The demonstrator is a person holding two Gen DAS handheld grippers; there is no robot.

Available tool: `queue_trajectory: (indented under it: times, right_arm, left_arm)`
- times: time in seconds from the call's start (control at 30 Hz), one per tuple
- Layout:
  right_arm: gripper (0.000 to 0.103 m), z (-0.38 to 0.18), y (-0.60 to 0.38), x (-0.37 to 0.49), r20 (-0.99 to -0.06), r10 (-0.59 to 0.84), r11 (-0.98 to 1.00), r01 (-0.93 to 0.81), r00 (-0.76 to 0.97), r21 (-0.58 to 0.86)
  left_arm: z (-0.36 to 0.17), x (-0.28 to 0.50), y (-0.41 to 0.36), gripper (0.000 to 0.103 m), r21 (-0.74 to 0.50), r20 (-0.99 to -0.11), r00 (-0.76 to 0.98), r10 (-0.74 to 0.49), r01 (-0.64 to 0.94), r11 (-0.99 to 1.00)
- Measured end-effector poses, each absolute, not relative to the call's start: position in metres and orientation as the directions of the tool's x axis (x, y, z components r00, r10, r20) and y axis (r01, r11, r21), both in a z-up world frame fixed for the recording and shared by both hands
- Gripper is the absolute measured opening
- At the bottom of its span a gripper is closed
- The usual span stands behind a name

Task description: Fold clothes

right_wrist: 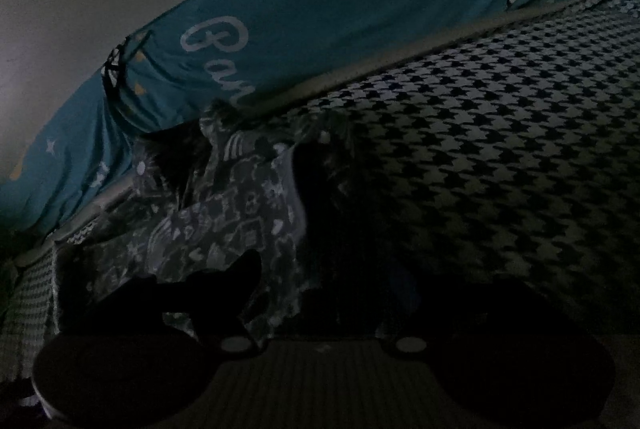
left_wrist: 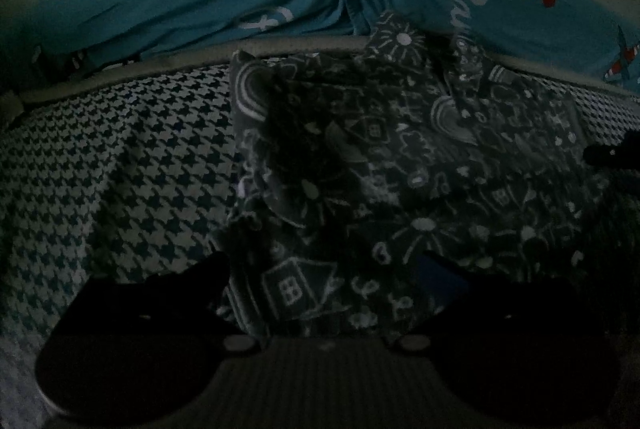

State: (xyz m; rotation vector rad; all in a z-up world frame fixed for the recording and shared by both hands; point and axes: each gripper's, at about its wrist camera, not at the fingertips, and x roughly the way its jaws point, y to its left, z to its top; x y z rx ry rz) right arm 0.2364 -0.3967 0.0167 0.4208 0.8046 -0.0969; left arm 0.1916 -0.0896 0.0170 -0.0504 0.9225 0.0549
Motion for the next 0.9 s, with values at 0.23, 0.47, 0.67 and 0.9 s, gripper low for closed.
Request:
queue_trajectory:
  times: [0.23,0.47,0.67,0.9]
  right_arm:
    - [0.070,0.005,-0.391,0.250,-0.732,0.072,0.926,0.228,0.678,0.302]
    - [0.065,0.002,-0.380,0.255,-0.731,0.039,0.948,0.205,0.681,0.242]
    - [0.048,0.002,-0.374,0.254,-0.726,0.030,0.956,0.193,0.687,0.222]
    - [0.030,0.006,-0.366,0.251,-0.712,0.015,0.967,0.172,0.702,0.190]
  left_arm:
    - [0.017,0.191,-0.091,0.103,-0.032,-0.797,0.604,0.009,-0.056,0.998]
    - [0.015,0.190,-0.089,0.103,-0.047,-0.801,0.599,0.000,-0.063,0.997]
    - [0.014,0.188,-0.089,0.103,-0.045,-0.800,0.600,0.002,-0.064,0.997]
    - [0.012,0.187,-0.090,0.103,-0.040,-0.802,0.598,0.005,-0.062,0.997]
